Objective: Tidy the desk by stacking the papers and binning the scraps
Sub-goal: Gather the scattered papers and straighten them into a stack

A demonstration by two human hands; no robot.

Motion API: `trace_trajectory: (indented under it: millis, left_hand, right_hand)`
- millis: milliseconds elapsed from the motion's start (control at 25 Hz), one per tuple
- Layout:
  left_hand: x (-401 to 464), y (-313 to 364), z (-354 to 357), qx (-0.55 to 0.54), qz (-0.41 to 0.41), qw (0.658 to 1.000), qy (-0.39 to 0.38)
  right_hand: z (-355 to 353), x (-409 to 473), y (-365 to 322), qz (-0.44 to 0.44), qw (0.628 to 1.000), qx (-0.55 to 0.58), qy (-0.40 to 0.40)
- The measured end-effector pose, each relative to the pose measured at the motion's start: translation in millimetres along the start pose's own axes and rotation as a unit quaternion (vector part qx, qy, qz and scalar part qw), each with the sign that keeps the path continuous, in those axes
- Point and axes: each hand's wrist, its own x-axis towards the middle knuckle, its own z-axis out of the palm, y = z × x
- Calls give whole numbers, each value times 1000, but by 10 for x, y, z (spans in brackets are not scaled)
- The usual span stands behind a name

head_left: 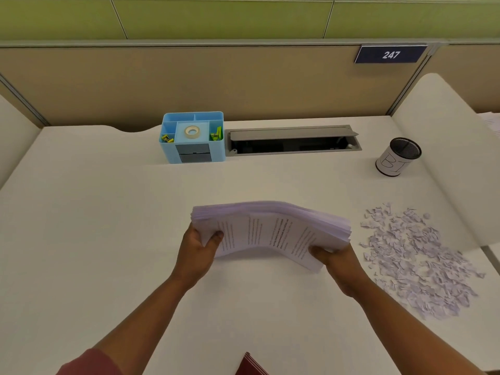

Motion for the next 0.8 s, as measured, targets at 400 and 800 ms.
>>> trace_trajectory:
  millis: [400, 800]
  left_hand:
    - [10, -224, 8, -26, -30, 999, 28]
    - [72, -353, -76, -5, -69, 997, -37]
  right_hand:
    - [57, 29, 126, -13, 999, 24, -26]
    - [37, 60, 190, 5, 999, 9, -47]
